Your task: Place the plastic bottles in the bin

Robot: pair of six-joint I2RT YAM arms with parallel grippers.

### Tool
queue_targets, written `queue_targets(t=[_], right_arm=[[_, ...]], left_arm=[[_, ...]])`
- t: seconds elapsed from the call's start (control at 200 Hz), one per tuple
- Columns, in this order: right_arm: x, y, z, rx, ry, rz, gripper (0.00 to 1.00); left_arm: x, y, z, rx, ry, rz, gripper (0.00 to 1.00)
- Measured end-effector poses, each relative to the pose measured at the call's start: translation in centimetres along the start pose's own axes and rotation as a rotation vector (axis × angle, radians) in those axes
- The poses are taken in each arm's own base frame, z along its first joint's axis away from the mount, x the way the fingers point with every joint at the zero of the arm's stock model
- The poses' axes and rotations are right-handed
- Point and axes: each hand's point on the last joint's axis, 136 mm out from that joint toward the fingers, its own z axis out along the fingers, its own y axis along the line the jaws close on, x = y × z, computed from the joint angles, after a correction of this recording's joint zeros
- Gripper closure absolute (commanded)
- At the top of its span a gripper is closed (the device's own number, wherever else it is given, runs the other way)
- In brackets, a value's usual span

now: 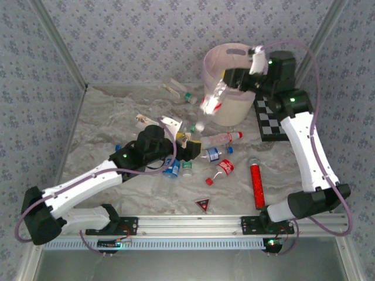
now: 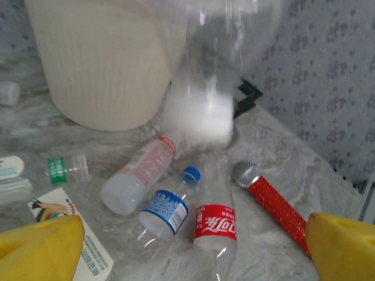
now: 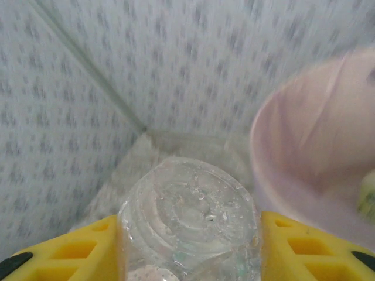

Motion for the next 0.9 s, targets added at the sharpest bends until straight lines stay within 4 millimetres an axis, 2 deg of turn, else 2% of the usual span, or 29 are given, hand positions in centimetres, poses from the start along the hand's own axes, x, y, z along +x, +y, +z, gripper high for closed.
queue_targets(t=[0.09, 0.21, 0.305, 0.4, 0.475, 0.605, 0.75, 0.9], right_arm=[[-4.5, -1.0, -1.8, 0.073, -0.156, -0.065, 0.69], [-9.3, -2.6, -3.6, 0.204, -0.332, -0.160, 0.69], [-11.8, -4.0, -3.8, 0.305, -0.429, -0.230, 0.68], [-12.8, -6.0, -2.9, 0.391, -0.469, -0.279, 0.68], [-12.5, -7.8, -1.4, 0.441, -0.458, -0.298, 0.69], [-10.8, -10.9, 2.3, 0.497, -0.382, -0.323, 0.69], [-7.3, -13.5, 6.8, 0.518, -0.257, -0.344, 0.70], [-3.0, -15.3, 10.8, 0.510, -0.125, -0.341, 0.71]], left_arm=[[-0.7, 0.5, -1.3, -0.029, -0.036, -0.024, 0.03], [0.3, 2.1, -2.0, -0.110, -0.017, -0.068, 0.04], [2.1, 3.8, -2.1, -0.193, 0.031, -0.094, 0.04], [3.9, 5.4, -2.4, -0.266, 0.084, -0.111, 0.05], [4.9, 6.1, -2.7, -0.304, 0.115, -0.121, 0.05], [5.6, 6.7, -3.0, -0.338, 0.134, -0.133, 0.05], [6.4, 7.2, -3.4, -0.365, 0.164, -0.138, 0.05], [7.6, 7.8, -3.9, -0.395, 0.214, -0.140, 0.06]])
